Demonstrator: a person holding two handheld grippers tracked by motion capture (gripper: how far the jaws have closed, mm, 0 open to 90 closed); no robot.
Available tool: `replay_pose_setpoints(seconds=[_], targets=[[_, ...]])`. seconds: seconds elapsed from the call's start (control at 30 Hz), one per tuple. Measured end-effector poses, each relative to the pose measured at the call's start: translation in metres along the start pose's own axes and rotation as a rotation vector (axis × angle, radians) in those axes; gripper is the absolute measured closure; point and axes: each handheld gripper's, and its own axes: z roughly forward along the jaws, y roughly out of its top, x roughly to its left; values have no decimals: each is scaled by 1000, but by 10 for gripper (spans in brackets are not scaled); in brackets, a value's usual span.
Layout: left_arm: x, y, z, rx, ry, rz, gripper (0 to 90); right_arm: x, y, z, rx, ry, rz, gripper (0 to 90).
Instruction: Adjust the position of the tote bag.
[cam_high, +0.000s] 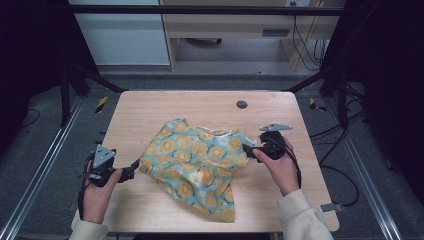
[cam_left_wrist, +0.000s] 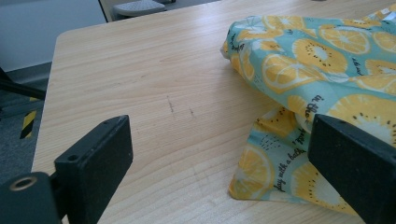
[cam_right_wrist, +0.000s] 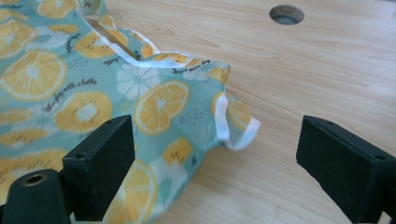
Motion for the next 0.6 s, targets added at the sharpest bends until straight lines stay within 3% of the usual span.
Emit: replay_pose_setpoints(seconds=[0.1, 0.17, 0.23, 0.33, 0.43, 0.5, 0.53, 0.6], targets=[[1, 2, -1, -9, -5, 18, 65, -5, 2, 13, 32, 9, 43, 112], [1, 4, -4, -27, -4, 1, 65, -9, 0, 29, 77, 48, 101, 128], [1, 5, -5, -30, -2, -11, 65, -10, -2, 36, 100, 86, 125, 203], [1, 13, -8, -51, -2, -40, 65, -5, -1, 39, 85, 111, 83, 502], [2, 23, -9, -65, -3, -49, 66, 3, 3, 35, 36, 129, 26, 745], [3, 28, -8, -66, -14, -48, 67, 9, 7, 29, 6, 141, -11, 831], [3, 28, -8, -66, -14, -48, 68, 9, 7, 29, 6, 141, -11, 831], [6, 36, -5, -53, -22, -35, 74, 23, 12, 16, -53, 166, -82, 862]])
